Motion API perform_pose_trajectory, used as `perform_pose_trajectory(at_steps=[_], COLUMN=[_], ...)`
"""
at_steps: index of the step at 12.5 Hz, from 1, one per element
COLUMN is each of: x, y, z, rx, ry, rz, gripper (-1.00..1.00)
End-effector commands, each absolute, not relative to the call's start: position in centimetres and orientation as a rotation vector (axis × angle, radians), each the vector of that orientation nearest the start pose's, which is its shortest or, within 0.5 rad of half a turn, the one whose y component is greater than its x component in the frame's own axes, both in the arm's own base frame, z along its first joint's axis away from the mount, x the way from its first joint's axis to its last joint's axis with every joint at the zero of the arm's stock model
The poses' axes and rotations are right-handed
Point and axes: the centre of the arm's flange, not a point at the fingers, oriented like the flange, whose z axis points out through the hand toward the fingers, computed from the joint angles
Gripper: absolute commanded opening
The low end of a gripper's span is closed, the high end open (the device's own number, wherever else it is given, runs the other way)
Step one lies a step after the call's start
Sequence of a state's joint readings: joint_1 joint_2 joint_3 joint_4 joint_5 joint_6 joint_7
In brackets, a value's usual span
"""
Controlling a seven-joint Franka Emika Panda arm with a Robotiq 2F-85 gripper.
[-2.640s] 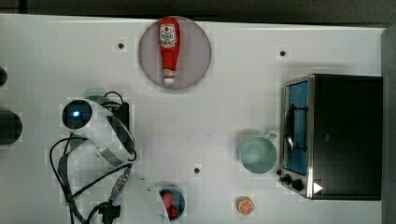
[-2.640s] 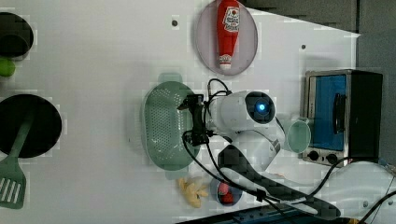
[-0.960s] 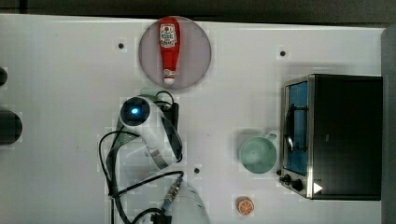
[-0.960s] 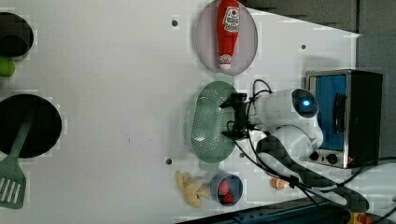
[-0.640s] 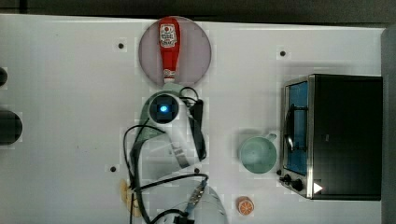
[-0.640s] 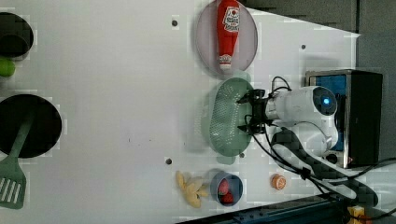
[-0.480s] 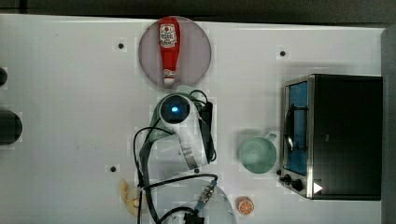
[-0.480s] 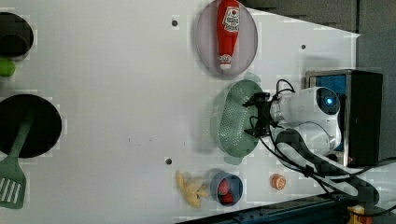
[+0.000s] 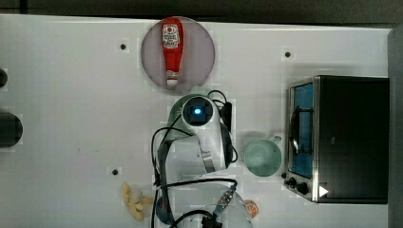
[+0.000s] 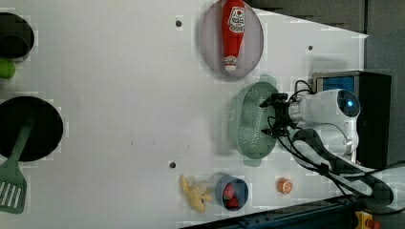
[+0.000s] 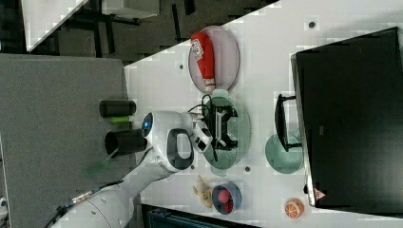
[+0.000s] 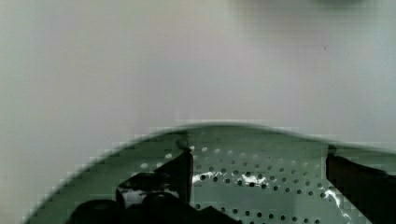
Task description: Drag strainer left to right.
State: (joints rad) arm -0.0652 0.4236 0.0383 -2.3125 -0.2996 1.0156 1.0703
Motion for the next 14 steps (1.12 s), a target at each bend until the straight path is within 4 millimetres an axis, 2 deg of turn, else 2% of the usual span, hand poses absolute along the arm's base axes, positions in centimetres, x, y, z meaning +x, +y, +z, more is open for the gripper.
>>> perform_pose_trajectory(at_steps=[1, 4, 6, 8, 9, 11, 14], x=[49.9, 49.8, 49.6, 49.7, 49.8, 50.3, 50.4], y=[-2.5, -5.4, -6.5, -6.5, -5.7, -3.8, -1.4], z=[15.6, 15.7, 15.7, 15.8, 16.1, 18.3, 25.5], rx=[-2.446, -2.429, -2.413, -2.415, -2.437, -2.534, -2.710], ry=[2.291, 2.317, 2.343, 2.341, 2.307, 2.146, 1.832], rz=[0.000, -0.020, -0.024, -0.026, -0.027, -0.053, -0.122], gripper=[1.00, 1.00, 1.00, 1.00, 1.00, 1.00, 1.00])
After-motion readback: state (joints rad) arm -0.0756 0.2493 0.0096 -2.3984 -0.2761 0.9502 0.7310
